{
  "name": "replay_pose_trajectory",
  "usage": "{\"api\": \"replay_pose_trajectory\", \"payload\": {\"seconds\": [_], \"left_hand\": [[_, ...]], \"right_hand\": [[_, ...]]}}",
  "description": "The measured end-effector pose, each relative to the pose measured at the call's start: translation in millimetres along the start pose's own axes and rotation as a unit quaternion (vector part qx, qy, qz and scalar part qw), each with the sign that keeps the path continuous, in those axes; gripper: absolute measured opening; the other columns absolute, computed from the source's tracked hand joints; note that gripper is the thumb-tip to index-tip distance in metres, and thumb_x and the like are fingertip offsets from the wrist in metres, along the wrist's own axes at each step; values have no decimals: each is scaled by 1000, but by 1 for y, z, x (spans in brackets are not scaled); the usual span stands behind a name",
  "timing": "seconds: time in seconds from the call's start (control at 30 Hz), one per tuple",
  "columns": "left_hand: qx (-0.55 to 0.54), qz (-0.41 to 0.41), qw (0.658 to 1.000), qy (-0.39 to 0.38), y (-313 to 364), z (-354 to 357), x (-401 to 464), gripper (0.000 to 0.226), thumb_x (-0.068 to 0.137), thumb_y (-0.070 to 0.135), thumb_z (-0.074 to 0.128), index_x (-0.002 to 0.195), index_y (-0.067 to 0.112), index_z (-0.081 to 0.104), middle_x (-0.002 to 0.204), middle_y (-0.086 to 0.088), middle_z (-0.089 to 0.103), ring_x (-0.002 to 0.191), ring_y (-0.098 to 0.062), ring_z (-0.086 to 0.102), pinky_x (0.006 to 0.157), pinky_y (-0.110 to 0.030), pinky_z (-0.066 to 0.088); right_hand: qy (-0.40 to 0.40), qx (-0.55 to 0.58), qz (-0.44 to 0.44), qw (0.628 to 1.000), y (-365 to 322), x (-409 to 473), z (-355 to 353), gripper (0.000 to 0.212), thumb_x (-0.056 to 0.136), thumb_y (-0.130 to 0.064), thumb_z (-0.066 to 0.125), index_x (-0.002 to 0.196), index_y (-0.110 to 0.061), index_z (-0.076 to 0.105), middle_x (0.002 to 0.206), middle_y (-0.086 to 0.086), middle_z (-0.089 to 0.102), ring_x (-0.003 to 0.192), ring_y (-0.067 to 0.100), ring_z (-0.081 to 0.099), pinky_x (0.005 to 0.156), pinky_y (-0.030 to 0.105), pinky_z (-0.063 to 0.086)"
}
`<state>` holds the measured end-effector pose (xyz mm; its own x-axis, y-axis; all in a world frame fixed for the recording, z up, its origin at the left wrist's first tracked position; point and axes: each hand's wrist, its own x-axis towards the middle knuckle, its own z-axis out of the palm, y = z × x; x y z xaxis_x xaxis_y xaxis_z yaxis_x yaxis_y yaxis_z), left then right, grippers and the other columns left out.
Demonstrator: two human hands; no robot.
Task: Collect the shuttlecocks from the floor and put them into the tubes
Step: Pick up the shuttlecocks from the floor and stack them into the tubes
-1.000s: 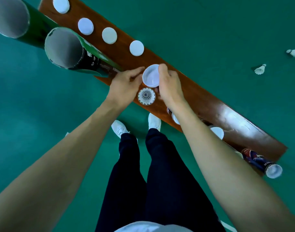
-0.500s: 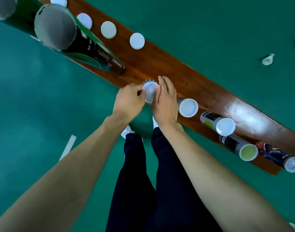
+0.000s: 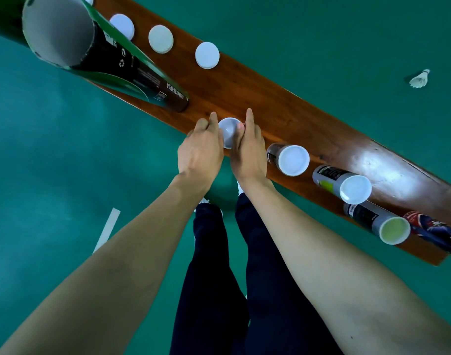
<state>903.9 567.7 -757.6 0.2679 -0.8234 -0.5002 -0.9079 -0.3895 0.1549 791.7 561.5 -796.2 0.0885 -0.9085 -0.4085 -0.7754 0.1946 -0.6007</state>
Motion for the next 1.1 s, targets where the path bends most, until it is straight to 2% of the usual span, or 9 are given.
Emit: {"api": "replay_pose_trajectory", "payload": {"seconds": [0.17, 0.33, 0.43, 0.5, 0.67, 0.87, 0.93, 1.03, 1.1], "left_hand": [[-14, -1, 1000, -9, -6, 12, 1, 54, 110, 35, 29, 160, 16, 21, 142, -10, 49, 118, -31, 60, 90, -42, 53], [-30, -5, 999, -11, -5, 12, 2, 54, 110, 39, 28, 160, 19, 21, 144, -9, 51, 115, -31, 63, 85, -43, 54], [-27, -4, 999, -24, -4, 5, 2, 56, 109, 41, 28, 160, 19, 20, 146, -10, 49, 118, -33, 61, 86, -44, 53], [-32, -4, 999, -27, -3, -8, 0, 57, 109, 41, 29, 160, 17, 19, 147, -11, 48, 119, -34, 60, 88, -44, 53], [-84, 38, 995, 34, 2, -64, -33, 54, 110, 38, 34, 158, 13, 30, 143, -11, 52, 118, -33, 60, 90, -44, 52], [-270, 155, 937, 156, 37, -190, -94, 47, 106, 34, 48, 150, 17, 48, 112, -5, 62, 92, -17, 56, 85, -35, 48], [-302, 227, 908, 180, 51, -238, -120, 44, 104, 33, 52, 146, 18, 53, 102, -1, 61, 83, -13, 53, 80, -30, 45], [-312, 332, 869, 192, 75, -307, -158, 35, 101, 32, 57, 134, 22, 64, 88, 12, 53, 77, -7, 53, 74, -19, 42], [-294, 406, 844, 189, 91, -351, -189, 27, 99, 29, 61, 125, 24, 70, 89, 16, 54, 77, -1, 54, 72, -8, 39]], "right_hand": [[-35, 74, 7, 997, 10, 6, 11, 58, 109, -33, 40, 162, -22, 21, 145, 11, 46, 115, 29, 63, 85, 35, 58], [-56, 271, 106, 955, 15, 9, 21, 52, 110, -49, 33, 158, -31, 34, 133, -8, 35, 108, -5, 56, 83, 7, 47], [-41, 260, 99, 960, 13, 7, 21, 52, 109, -42, 41, 157, -23, 36, 150, 0, 41, 131, 13, 52, 106, 28, 46], [-22, 256, 108, 960, 2, 1, 13, 57, 108, -50, 38, 159, -23, 33, 158, 5, 38, 140, 24, 47, 109, 39, 46], [81, 225, 61, 969, -40, -31, -37, 56, 106, -61, 29, 154, -33, 38, 159, -8, 39, 141, 8, 41, 92, 11, 33], [229, 320, 32, 919, -108, -82, -152, 43, 109, -44, 39, 145, -22, 50, 146, -11, 51, 133, -6, 45, 108, 10, 34], [302, 338, 7, 891, -134, -106, -205, 38, 109, -44, 38, 138, -26, 53, 137, -16, 52, 121, -12, 49, 98, 9, 38], [355, 383, -34, 852, -171, -152, -275, 37, 104, -57, 36, 125, -37, 58, 130, -17, 55, 111, 13, 61, 90, 36, 54], [387, 403, -57, 828, -190, -196, -313, 35, 98, -65, 35, 116, -46, 60, 126, -11, 58, 95, 23, 65, 70, 34, 56]]}}
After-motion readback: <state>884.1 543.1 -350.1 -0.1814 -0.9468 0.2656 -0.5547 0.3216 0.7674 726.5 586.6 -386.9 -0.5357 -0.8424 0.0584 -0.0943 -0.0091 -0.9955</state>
